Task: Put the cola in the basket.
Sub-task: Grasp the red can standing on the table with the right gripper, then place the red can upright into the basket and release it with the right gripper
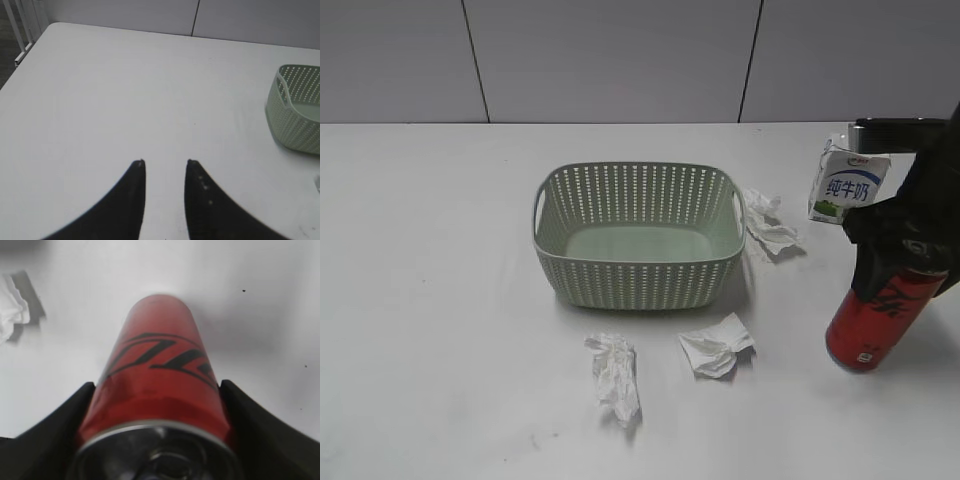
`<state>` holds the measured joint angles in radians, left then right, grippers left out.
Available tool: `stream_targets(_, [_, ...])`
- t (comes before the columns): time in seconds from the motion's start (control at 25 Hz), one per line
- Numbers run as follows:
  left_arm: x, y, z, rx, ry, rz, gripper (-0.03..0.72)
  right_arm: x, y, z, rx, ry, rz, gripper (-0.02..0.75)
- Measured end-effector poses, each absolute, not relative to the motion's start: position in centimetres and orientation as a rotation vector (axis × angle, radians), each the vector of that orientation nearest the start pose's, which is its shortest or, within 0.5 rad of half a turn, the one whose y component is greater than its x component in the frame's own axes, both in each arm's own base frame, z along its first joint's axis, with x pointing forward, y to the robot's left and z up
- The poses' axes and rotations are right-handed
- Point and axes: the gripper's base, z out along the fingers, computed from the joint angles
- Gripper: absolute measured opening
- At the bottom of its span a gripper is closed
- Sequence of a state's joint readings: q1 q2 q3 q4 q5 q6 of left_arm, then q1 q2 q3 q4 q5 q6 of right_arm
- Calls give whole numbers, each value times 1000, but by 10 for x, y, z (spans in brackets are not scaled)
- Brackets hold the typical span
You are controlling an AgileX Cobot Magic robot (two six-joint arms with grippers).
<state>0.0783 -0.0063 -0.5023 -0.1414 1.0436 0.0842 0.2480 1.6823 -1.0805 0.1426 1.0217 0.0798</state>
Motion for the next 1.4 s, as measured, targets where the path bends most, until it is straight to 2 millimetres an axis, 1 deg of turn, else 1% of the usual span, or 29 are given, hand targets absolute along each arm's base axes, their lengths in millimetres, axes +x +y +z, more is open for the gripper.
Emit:
stream_targets(0.08, [-5,-12,280,12,2011,-65,217,292,86,208,-210,3125,198,524])
stream_targets(0.16, [-5,-12,280,12,2011,-65,217,296,87,218,-271,3130,200,524])
stream_targets(0.24, [-5,-12,280,12,2011,-65,217,303,88,235,-322,3111,191,524])
stream_targets(0.32, [-5,-12,280,12,2011,-65,217,313,90,254,-346,3054,182,524])
stream_targets(0.36, [-5,-12,280,12,2011,-65,217,320,91,267,-359,3001,181,524])
stream_targets(0.44, [-5,-12,280,12,2011,-65,217,329,93,286,-376,2926,182,524])
stream_targets(0.48, [-5,-12,280,12,2011,-65,217,334,94,299,-380,2879,186,524])
stream_targets(0.64, [-5,-12,280,12,2011,-65,217,343,103,329,-407,2769,200,524])
stream_targets(0.76, [-5,-12,280,12,2011,-65,217,342,124,350,-498,2687,212,524])
stream_targets(0.88, [-5,-12,280,12,2011,-65,217,338,158,361,-621,2620,244,524])
stream_targets(1.0, [-5,-12,280,12,2011,-65,217,339,192,357,-726,2592,268,524])
stream_targets(1.04, [-5,-12,280,12,2011,-65,217,341,205,351,-765,2593,272,524])
stream_targets(1.08, [-5,-12,280,12,2011,-65,217,342,214,345,-794,2596,268,524])
stream_targets(1.16, [-5,-12,280,12,2011,-65,217,344,234,330,-867,2605,250,524])
stream_targets(1.28, [-5,-12,280,12,2011,-65,217,343,264,299,-1006,2619,187,524])
stream_targets(1.4, [-5,-12,280,12,2011,-65,217,342,284,270,-1134,2631,132,524])
